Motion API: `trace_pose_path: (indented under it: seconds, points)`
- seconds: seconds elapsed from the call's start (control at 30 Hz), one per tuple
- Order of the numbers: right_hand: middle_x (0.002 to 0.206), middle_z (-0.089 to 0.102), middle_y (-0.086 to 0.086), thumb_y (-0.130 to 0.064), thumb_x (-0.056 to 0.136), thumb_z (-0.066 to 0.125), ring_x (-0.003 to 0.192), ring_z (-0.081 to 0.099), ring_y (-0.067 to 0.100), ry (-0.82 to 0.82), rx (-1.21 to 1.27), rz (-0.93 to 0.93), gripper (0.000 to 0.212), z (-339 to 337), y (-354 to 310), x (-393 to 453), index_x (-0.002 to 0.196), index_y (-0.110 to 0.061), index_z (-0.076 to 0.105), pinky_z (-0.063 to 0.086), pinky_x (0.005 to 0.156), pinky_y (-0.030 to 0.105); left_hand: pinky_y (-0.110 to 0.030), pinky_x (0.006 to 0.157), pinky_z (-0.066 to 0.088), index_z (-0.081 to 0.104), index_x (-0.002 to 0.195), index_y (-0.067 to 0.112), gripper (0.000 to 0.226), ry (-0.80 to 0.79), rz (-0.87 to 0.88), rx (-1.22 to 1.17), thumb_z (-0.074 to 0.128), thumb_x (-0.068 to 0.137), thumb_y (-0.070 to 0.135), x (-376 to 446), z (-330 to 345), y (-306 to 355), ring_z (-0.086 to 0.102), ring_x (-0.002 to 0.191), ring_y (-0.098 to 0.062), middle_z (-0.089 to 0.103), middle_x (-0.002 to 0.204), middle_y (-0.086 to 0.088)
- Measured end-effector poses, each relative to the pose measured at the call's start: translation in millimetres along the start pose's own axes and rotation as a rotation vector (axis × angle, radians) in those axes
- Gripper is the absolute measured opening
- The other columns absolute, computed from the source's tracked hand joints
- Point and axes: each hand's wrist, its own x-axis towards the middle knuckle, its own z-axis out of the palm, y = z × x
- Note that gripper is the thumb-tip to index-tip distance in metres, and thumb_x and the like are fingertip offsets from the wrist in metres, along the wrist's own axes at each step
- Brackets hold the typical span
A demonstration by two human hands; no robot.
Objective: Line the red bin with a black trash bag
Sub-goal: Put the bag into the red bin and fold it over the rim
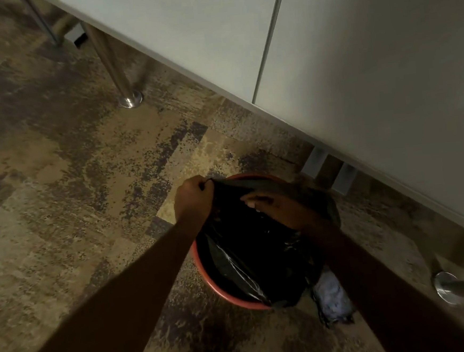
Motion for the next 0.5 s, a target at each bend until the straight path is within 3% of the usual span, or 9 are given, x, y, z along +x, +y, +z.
trace_pose_path:
  seconds: [0.03, 0.1, 0.17, 0.27, 0.37, 0.43, 0.5]
  points:
    - [0.109, 0.072, -0.019, -0.023, 0.098, 0.056, 0.098, 0.068, -0.001, 0.019, 0.016, -0.024, 0.023, -9, 0, 1, 0.113, -0.035, 0.068, 0.052, 0.076, 0.012, -0.030, 0.062, 0.046, 0.070, 0.085, 0.008, 0.027, -0.012, -0.003, -0.003, 0.056, 0.097, 0.028, 9, 1, -4, 0.064, 0.073, -0.028, 0.067, 0.077, -0.010]
    - [0.099, 0.077, -0.011, -0.027, 0.095, 0.060, 0.074, 0.072, 0.006, 0.124, 0.104, -0.045, 0.026, -27, 8, 5, 0.112, -0.045, 0.066, 0.053, 0.056, 0.017, -0.029, 0.064, 0.043, 0.071, 0.084, 0.007, 0.026, -0.063, -0.005, -0.025, 0.059, 0.096, 0.027, 26, 3, -12, 0.065, 0.076, -0.028, 0.068, 0.081, -0.012]
    - [0.090, 0.078, 0.000, -0.024, 0.095, 0.061, 0.058, 0.068, 0.014, 0.258, 0.221, -0.028, 0.039, -43, 22, 8, 0.126, -0.046, 0.057, 0.051, 0.045, 0.024, -0.027, 0.067, 0.042, 0.071, 0.081, 0.006, 0.027, -0.125, 0.013, -0.074, 0.062, 0.096, 0.026, 37, 4, -19, 0.063, 0.075, -0.025, 0.069, 0.083, -0.015]
    - [0.059, 0.068, -0.003, -0.031, 0.096, 0.058, 0.035, 0.049, 0.009, 0.461, 0.175, 0.088, 0.054, -63, 50, 15, 0.147, -0.033, 0.041, 0.036, 0.034, 0.018, -0.026, 0.064, 0.039, 0.066, 0.070, 0.006, 0.036, -0.218, -0.007, -0.120, 0.064, 0.096, 0.030, 44, 7, -24, 0.057, 0.071, -0.022, 0.062, 0.071, -0.012]
    - [0.046, 0.056, -0.006, -0.037, 0.096, 0.056, 0.035, 0.045, 0.004, 0.494, 0.030, 0.202, 0.042, -72, 63, 23, 0.130, -0.014, 0.063, 0.039, 0.043, 0.019, -0.029, 0.067, 0.042, 0.073, 0.086, -0.007, 0.042, -0.306, -0.143, -0.185, 0.064, 0.095, 0.033, 46, 12, -30, 0.057, 0.073, -0.024, 0.063, 0.077, -0.017]
    - [0.062, 0.061, -0.003, -0.035, 0.095, 0.059, 0.057, 0.058, 0.009, 0.505, -0.061, 0.236, 0.037, -75, 64, 30, 0.109, -0.003, 0.073, 0.047, 0.062, 0.027, -0.030, 0.067, 0.045, 0.073, 0.092, -0.009, 0.044, -0.324, -0.226, -0.259, 0.066, 0.094, 0.035, 47, 14, -33, 0.059, 0.076, -0.025, 0.064, 0.082, -0.018]
    - [0.082, 0.065, 0.001, -0.029, 0.094, 0.062, 0.082, 0.063, 0.019, 0.493, -0.046, 0.318, 0.025, -79, 68, 37, 0.090, -0.008, 0.075, 0.049, 0.081, 0.033, -0.029, 0.065, 0.044, 0.069, 0.078, -0.006, 0.042, -0.333, -0.257, -0.296, 0.067, 0.093, 0.033, 48, 16, -36, 0.057, 0.070, -0.024, 0.061, 0.076, -0.017]
